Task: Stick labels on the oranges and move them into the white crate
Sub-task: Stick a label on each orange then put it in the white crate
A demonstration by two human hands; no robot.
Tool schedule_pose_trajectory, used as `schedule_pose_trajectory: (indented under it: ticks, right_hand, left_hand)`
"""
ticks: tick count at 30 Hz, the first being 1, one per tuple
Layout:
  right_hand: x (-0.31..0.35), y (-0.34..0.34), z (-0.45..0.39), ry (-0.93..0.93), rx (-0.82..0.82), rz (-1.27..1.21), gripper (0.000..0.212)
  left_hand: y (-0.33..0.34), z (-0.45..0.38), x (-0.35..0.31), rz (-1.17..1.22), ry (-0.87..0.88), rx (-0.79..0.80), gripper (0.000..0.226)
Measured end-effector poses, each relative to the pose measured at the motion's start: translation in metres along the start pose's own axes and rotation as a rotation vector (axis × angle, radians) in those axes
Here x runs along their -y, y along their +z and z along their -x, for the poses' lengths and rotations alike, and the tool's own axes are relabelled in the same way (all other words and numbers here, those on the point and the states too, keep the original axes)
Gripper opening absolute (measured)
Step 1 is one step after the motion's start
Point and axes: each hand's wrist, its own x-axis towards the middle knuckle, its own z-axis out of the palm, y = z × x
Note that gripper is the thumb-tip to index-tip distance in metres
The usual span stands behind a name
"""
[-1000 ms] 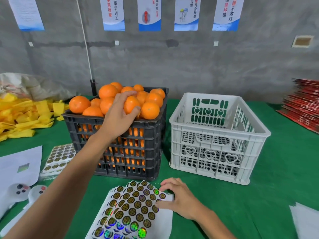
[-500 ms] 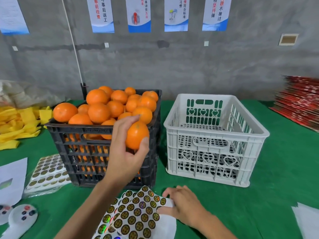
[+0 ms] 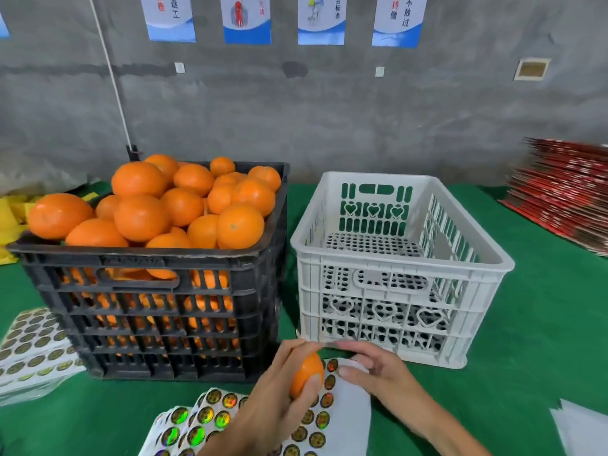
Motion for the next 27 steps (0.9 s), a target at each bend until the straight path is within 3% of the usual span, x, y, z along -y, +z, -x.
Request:
schedule_pose_trajectory:
  ticks: [5,12,15,27]
  right_hand:
    - [-0.002,-0.017,-0.005,0.121,0.143,0.100,0.039]
    - [-0.011,-0.010,-0.009,0.103,0.115,0.221,0.033]
    - [-0.012,-0.007,-0.010,0.077,0.074,0.154,0.022]
    - [-0.012,-0.004,-0.009,0.006,0.064,0.133,0.012]
  left_hand:
    - [0.004,-0.003,0.007,0.026,-0.104,0.030,0.046]
    - [0.004,-0.003,0.006,0.015,-0.105,0.081,0.044]
    - [0.005,-0.001,0.007,-0.015,-0.100,0.104,0.047]
    - [0.004,0.000,0.002,-0.074,-0.073,0.136,0.048]
